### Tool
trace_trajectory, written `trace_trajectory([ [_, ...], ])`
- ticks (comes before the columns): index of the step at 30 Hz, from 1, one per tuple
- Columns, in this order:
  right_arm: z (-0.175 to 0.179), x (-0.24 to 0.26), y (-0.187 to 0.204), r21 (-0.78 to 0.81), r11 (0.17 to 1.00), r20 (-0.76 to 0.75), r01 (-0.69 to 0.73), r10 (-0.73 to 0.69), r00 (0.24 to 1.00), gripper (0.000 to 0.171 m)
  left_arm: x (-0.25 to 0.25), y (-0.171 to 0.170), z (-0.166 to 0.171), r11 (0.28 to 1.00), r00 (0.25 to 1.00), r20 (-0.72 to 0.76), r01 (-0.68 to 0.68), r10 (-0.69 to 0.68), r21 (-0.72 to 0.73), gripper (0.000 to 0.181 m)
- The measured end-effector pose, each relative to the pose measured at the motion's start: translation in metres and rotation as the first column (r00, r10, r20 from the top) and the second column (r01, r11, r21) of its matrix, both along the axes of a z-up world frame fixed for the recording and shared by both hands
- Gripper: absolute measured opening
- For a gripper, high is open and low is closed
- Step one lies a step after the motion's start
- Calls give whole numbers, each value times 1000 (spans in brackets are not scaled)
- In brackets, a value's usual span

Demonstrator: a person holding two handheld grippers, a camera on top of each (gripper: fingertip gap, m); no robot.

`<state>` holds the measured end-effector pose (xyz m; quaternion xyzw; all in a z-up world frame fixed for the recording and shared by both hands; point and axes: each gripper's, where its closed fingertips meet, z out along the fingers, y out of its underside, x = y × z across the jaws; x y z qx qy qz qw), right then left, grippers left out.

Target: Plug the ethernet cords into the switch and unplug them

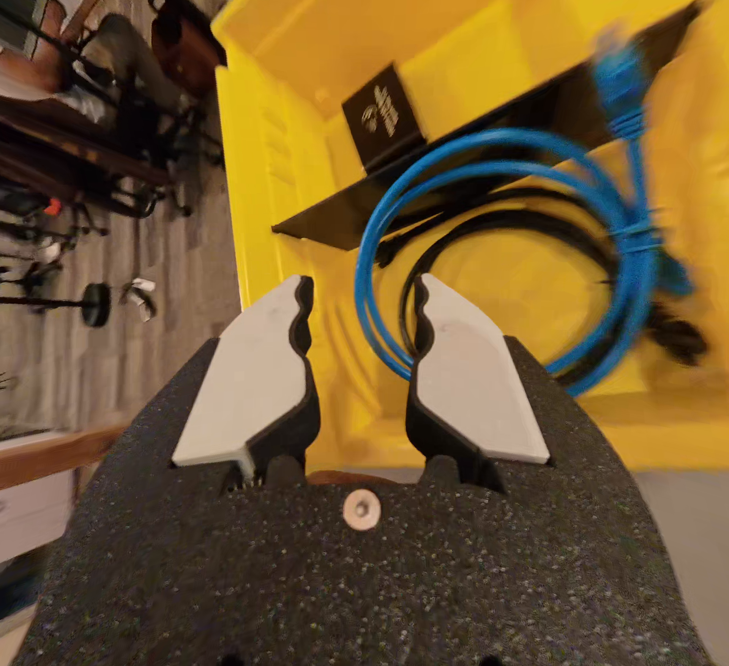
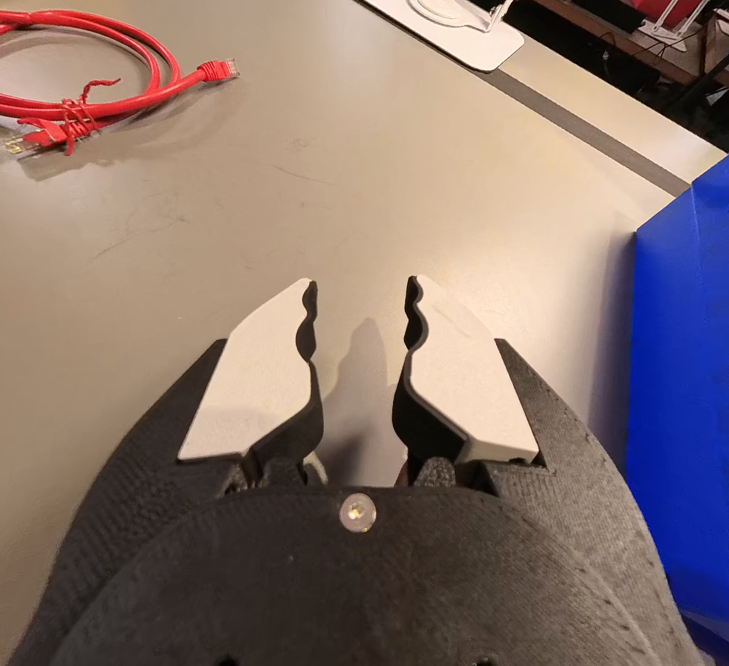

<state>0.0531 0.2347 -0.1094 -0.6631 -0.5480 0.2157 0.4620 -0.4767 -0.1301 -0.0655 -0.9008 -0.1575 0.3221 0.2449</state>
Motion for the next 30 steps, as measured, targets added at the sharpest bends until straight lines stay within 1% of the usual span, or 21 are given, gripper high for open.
trace_trajectory([
  [1, 0, 0, 0, 4, 1000, 0, 1, -1, 1000, 43, -9, -3, -11, 998, 1000, -13, -6, 5, -65, 50],
  [3, 1, 0, -1, 9, 1000, -6, -2, 2, 1000, 43, -21, -5, -28, 984, 999, -45, -6, -2, -178, 46],
  [5, 2, 0, -1, 8, 1000, -11, -3, 3, 1000, 43, -31, -9, -42, 966, 997, -75, -31, 12, -258, 44],
  [7, 2, 0, -1, 1, 1000, -13, -4, 4, 1000, 43, -40, -14, -46, 942, 990, -135, -79, 37, -325, 41],
  [8, 2, 0, -1, -2, 1000, -15, -5, 5, 1000, 43, -41, -16, -48, 934, 989, -144, -91, 44, -345, 28],
  [9, 2, 0, -1, -3, 1000, -18, -5, 5, 1000, 43, -41, -17, -49, 932, 988, -150, -95, 44, -350, 21],
  [12, 3, 1, -1, -4, 1000, -25, -7, 7, 1000, 43, -40, -17, -41, 937, 980, -197, -96, 30, -335, 7],
  [14, 3, 1, -1, -3, 1000, -27, -8, 8, 1000, 43, -37, -14, -18, 959, 964, -263, -101, 29, -266, 7],
  [15, 4, 1, -1, -1, 1000, -27, -8, 8, 1000, 43, -33, -12, 0, 969, 951, -307, -102, 30, -223, 7],
  [18, 3, 0, -1, 6, 1000, -17, -8, 8, 1000, 43, -10, 0, 69, 993, 885, -466, -70, 20, -90, 7],
  [21, 2, 0, -2, 19, 1000, -11, -7, 7, 1000, 43, 31, 16, 146, 999, 796, -605, 17, 12, 43, 6],
  [23, 2, 0, -2, 21, 1000, -10, -6, 7, 1000, 43, 68, 33, 188, 986, 757, -654, 123, -18, 115, 6],
  [24, 2, 0, -2, 20, 1000, -11, -7, 7, 1000, 43, 89, 46, 199, 972, 762, -645, 192, -60, 136, 6],
  [25, 2, 0, -2, 18, 1000, -12, -7, 7, 1000, 43, 111, 59, 203, 954, 782, -613, 260, -116, 151, 7],
  [27, 3, 0, -2, 15, 1000, -15, -9, 9, 1000, 43, 154, 89, 200, 904, 803, -542, 392, -247, 169, 7],
  [28, 3, 0, -2, 13, 1000, -18, -11, 11, 1000, 43, 175, 103, 192, 878, 807, -497, 448, -317, 168, 7],
  [30, 4, 0, -2, 10, 1000, -26, -15, 15, 1000, 43, 216, 130, 164, 823, 806, -370, 545, -462, 160, 7],
])
